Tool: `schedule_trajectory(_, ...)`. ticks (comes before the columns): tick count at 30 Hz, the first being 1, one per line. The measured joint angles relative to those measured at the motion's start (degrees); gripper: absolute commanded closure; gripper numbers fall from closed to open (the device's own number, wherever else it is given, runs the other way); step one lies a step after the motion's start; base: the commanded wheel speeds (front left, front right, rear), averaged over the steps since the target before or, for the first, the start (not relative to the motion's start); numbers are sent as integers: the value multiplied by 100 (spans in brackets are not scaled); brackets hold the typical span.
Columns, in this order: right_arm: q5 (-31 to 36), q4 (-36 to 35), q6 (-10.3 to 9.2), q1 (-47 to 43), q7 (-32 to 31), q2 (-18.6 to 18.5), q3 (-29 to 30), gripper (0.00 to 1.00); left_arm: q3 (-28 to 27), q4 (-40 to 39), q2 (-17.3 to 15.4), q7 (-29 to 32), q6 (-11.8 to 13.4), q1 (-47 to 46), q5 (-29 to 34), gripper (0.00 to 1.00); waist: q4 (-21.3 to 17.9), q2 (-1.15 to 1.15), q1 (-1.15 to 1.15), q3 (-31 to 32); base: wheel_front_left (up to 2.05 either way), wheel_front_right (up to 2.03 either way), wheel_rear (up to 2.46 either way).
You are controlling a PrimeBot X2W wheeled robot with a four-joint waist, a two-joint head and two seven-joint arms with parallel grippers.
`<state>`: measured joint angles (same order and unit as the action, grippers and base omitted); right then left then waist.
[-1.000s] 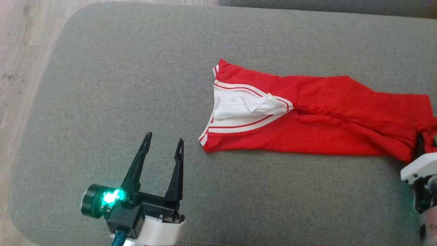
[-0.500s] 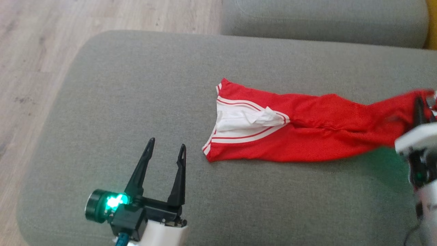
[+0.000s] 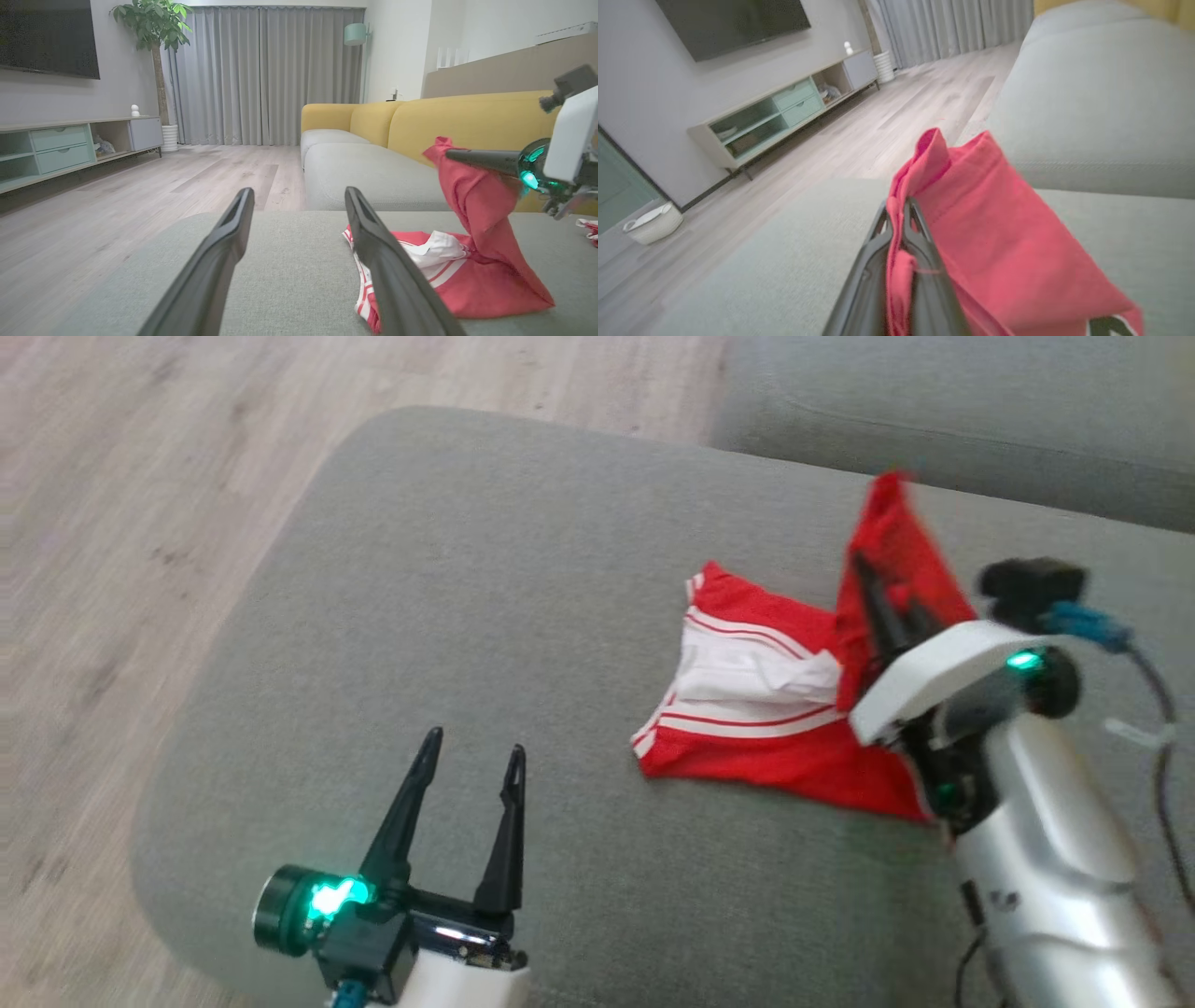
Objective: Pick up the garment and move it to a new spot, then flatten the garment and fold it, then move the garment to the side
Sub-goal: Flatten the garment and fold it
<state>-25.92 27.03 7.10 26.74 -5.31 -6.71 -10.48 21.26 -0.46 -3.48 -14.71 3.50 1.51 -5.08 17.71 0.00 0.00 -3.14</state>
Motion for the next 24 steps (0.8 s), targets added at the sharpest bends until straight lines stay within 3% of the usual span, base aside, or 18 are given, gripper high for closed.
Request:
schedule_trajectory(3,60,247,0,16,-67,154,-303,100,71,4,4,0,3,-9,-10,0,198,0,0,-64,0,0,0)
schedule_trajectory(4,65,357,0,34,-67,197,-401,76,86,4,4,0,4,-14,-56,0,256,0,0,-95,0,0,0)
schedule_trajectory(5,63,482,0,65,-67,236,-492,59,100,4,7,0,5,-20,-89,0,308,0,0,-128,0,0,0)
schedule_trajectory(6,44,594,0,98,-51,252,-603,34,104,4,10,0,9,-30,-102,0,355,0,0,-164,0,0,0)
schedule_trajectory(7,-25,671,0,122,35,260,-695,0,104,4,10,0,11,-44,-105,0,392,0,0,-204,0,0,0)
schedule_trajectory(11,-700,745,0,264,380,265,-1251,0,103,7,13,0,82,-129,-151,0,450,0,1,-312,0,0,0)
schedule_trajectory(16,-755,703,0,464,770,253,-1511,0,69,10,18,0,160,-148,-148,0,233,0,1,-243,0,0,0)
schedule_trajectory(24,-691,278,0,-113,1671,-714,-906,0,-280,21,20,0,164,113,-151,0,-417,0,0,173,0,0,0)
